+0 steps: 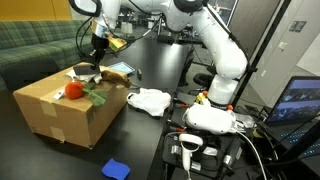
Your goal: Swap the things on the box with the things on the table
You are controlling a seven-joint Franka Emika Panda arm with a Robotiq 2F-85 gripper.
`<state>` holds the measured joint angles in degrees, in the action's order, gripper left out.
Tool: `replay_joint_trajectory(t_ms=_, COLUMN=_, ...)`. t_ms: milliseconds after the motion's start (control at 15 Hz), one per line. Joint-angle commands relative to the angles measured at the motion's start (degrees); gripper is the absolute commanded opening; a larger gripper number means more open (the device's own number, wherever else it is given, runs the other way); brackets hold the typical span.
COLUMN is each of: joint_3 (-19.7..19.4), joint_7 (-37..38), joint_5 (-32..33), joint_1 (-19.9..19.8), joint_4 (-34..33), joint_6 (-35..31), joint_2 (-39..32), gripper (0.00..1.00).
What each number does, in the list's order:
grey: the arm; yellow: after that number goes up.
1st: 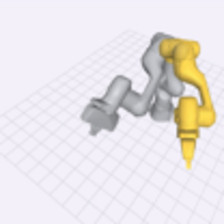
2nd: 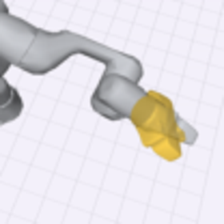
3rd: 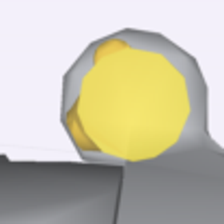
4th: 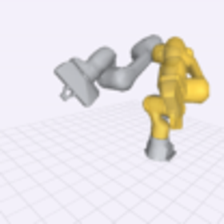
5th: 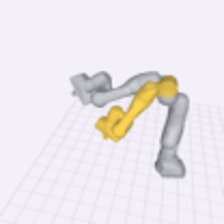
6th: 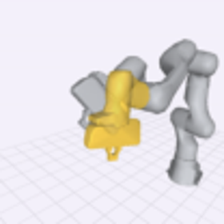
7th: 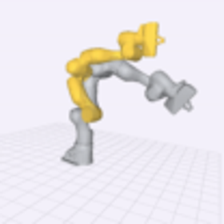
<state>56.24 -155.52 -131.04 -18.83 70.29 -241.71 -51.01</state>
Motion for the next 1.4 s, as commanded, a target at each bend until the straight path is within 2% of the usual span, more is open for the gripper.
replay_joint_trajectory(t_ms=0, joint_3=6.9, joint_7=-1.42, joint_5=-0.04, joint_1=-7.57, joint_4=13.93, joint_6=0.32, joint_2=9.69, gripper=0.07)
replay_joint_trajectory(t_ms=200, joint_3=16.85, joint_7=-1.17, joint_5=1.01, joint_1=-15.13, joint_4=23.27, joint_6=0.02, joint_2=12.51, gripper=0.07)
replay_joint_trajectory(t_ms=333, joint_3=21.83, joint_7=-1.52, joint_5=-0.57, joint_1=-20.21, joint_4=30.2, joint_6=0.43, joint_2=13.67, gripper=0.07)
replay_joint_trajectory(t_ms=467, joint_3=26.53, joint_7=-1.81, joint_5=-2.77, joint_1=-25.73, joint_4=37.62, joint_6=1.25, joint_2=14.33, gripper=0.07)
replay_joint_trajectory(t_ms=667, joint_3=31.24, joint_7=-1.81, joint_5=-4.98, joint_1=-33.63, joint_4=49.24, joint_6=4.97, joint_2=15.84, gripper=0.07)
replay_joint_trajectory(t_ms=867, joint_3=34.85, joint_7=-1.81, joint_5=-4.98, joint_1=-40.51, joint_4=59.78, joint_6=10.4, joint_2=16.79, gripper=0.07)
replay_joint_trajectory(t_ms=1067, joint_3=36.33, joint_7=-1.08, joint_5=-3.94, joint_1=-43.91, joint_4=67.23, joint_6=15.36, joint_2=16.66, gripper=0.07)
replay_joint_trajectory(t_ms=1267, joint_3=35.93, joint_7=1.01, joint_5=-2.52, joint_1=-43.61, joint_4=71.44, joint_6=19.82, joint_2=15.96, gripper=0.07)
replay_joint_trajectory(t_ms=1333, joint_3=34.57, joint_7=1.73, joint_5=-1.86, joint_1=-42.04, joint_4=71.58, joint_6=21.14, joint_2=15.56, gripper=0.07)
